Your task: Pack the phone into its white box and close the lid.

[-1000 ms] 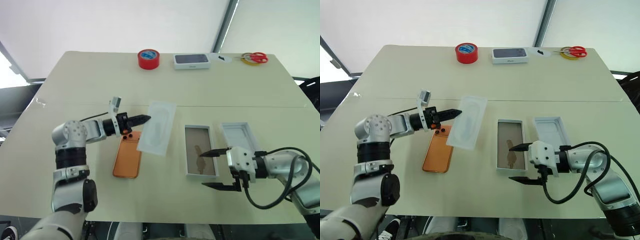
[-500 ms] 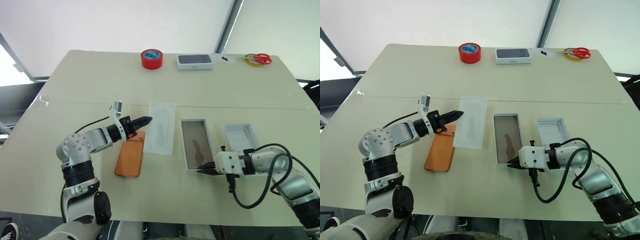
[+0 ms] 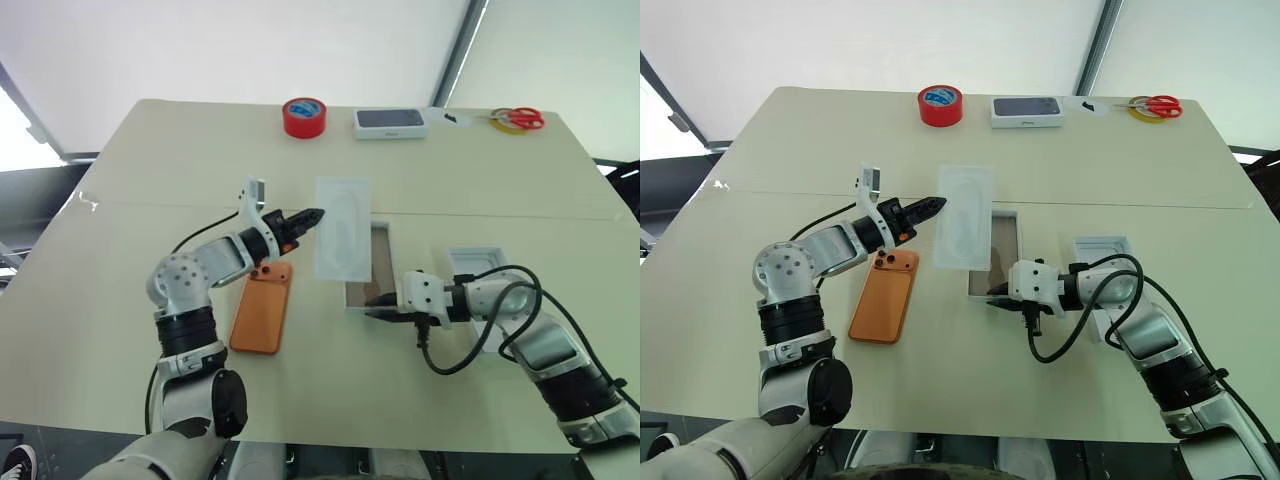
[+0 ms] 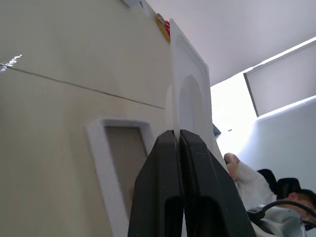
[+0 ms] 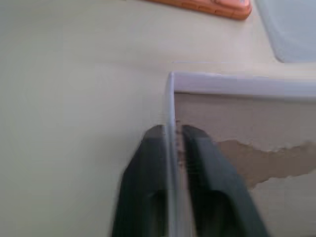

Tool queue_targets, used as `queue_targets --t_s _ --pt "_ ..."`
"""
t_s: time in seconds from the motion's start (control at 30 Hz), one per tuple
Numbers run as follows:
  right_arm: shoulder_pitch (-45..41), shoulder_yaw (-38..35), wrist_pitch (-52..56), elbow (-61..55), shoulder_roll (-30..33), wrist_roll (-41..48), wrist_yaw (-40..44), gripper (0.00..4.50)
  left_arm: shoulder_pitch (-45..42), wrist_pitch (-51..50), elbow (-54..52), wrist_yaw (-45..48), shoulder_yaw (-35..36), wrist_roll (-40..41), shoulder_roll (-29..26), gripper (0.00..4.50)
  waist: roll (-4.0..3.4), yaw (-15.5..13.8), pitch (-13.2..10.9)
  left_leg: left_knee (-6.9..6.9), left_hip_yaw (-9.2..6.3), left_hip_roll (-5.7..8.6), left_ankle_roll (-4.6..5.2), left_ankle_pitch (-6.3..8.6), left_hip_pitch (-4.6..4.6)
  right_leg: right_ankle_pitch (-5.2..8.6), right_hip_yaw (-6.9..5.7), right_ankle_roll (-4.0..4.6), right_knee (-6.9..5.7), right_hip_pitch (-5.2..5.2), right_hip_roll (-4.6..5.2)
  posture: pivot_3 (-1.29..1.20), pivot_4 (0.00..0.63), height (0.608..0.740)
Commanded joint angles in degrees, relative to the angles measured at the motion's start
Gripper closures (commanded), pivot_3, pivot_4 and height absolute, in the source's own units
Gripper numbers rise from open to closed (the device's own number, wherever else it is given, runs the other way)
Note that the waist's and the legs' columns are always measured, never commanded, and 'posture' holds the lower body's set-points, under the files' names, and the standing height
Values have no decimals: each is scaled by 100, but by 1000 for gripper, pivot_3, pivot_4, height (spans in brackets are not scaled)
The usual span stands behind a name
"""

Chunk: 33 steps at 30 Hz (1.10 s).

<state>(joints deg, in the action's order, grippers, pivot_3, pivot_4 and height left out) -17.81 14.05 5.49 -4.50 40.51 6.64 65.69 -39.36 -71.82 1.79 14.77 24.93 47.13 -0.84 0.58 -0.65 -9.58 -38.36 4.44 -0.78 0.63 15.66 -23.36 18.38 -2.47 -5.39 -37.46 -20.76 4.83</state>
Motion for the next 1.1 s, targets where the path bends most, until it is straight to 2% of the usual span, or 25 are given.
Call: queue_targets --t_s 0.03,0.07,0.2,0.33,0.47,0.73,0.83,1.0,1.1 --pt "-103 -237 100 -224 45 120 -96 2024 -89 162 44 -47 -124 67 15 4500 0 3 0 0 0 -1 -1 -1 0 0 0 0 0 0 -2 0 150 730" --pt "-96 -366 58 -222 130 166 -91 1579 -55 169 42 -56 -162 80 26 4500 0 2 0 1 0 -2 -2 -1 0 0 0 0 0 -1 -2 0 150 730" --pt "48 -868 44 -195 626 508 217 1579 145 245 -51 -49 -392 64 86 4500 0 -17 0 0 0 1 -2 -1 -1 0 0 0 1 0 0 0 150 730" --pt "80 -1226 -382 440 1094 354 278 1579 265 407 -20 -200 -410 110 375 4500 2 -11 -1 0 -2 0 -2 -1 0 0 0 0 3 3 0 0 150 730" --pt "-207 -1387 -876 1115 1066 207 23 1579 407 690 145 -296 -550 -25 648 4500 2 2 -1 0 0 -1 -2 -1 1 0 1 0 3 3 -1 0 150 730" --pt "-332 -1311 -1129 1303 967 152 -62 1579 602 776 177 -311 -884 -58 704 4500 2 -13 -1 2 2 -6 -5 -3 0 0 1 0 4 1 -6 0 150 730" --pt "-369 -1311 -1168 1337 942 138 -87 1503 573 966 226 -370 -938 -157 714 3485 2 -12 -1 1 1 -5 -5 -3 0 0 1 0 5 2 -5 0 150 730" --pt "-385 -1295 -1182 1322 899 152 -115 1503 483 987 248 -349 -958 -130 666 940 2 -6 -1 1 1 -5 -5 -3 0 0 1 0 6 2 -6 0 150 730" --pt "-419 -1320 -1138 1286 829 207 -141 1503 461 966 171 -304 -1055 -161 540 940 1 -7 -1 1 0 -5 -6 -3 0 0 1 0 6 2 -7 0 150 730"
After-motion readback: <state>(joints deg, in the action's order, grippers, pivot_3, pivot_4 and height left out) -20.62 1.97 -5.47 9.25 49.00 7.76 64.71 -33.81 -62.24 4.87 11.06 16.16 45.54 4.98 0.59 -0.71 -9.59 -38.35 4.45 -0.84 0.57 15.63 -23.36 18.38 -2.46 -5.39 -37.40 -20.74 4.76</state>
